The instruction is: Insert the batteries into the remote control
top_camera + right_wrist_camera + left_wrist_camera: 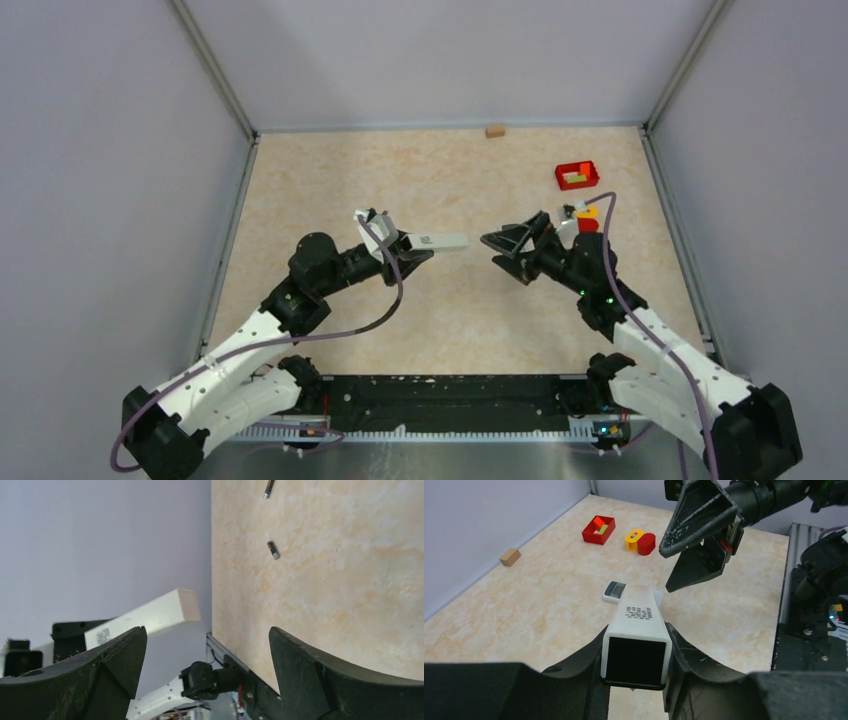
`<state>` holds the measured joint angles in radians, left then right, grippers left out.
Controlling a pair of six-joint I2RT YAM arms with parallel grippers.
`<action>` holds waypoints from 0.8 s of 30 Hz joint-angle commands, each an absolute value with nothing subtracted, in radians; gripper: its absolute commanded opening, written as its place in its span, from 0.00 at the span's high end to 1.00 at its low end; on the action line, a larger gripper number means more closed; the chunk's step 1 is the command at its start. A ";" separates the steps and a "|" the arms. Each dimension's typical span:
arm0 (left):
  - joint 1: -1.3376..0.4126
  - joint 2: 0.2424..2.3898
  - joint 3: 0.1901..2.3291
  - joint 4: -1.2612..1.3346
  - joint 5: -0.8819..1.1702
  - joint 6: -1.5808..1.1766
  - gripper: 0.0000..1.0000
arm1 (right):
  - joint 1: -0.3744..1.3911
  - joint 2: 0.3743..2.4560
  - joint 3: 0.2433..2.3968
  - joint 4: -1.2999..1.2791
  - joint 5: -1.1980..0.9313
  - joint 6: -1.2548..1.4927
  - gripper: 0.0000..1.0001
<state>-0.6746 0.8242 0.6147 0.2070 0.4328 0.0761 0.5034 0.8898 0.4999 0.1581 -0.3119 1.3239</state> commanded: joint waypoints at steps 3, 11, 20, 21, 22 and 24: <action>-0.661 0.818 0.682 0.293 0.561 -0.131 0.89 | 0.471 0.739 0.509 0.337 -0.438 0.950 0.06; -0.646 0.851 0.691 0.455 0.733 -0.259 0.89 | 0.471 0.808 0.523 0.578 -0.669 1.096 0.05; -0.646 0.812 0.670 0.523 0.802 -0.217 0.89 | 0.472 0.890 0.511 0.719 -0.759 1.294 0.06; -0.646 0.811 0.666 0.534 0.805 -0.210 0.89 | 0.471 0.896 0.501 0.794 -0.771 1.329 0.06; -0.647 0.812 0.657 0.552 0.810 -0.207 0.89 | 0.471 0.903 0.493 0.851 -0.779 1.367 0.06; -0.646 0.814 0.647 0.585 0.824 -0.206 0.89 | 0.471 0.922 0.486 0.914 -0.791 1.438 0.07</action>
<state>-0.6495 0.8288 0.6506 0.4549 0.7822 -0.2272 0.4747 0.9028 0.4885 0.6544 -0.7296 1.2827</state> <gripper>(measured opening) 0.395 0.937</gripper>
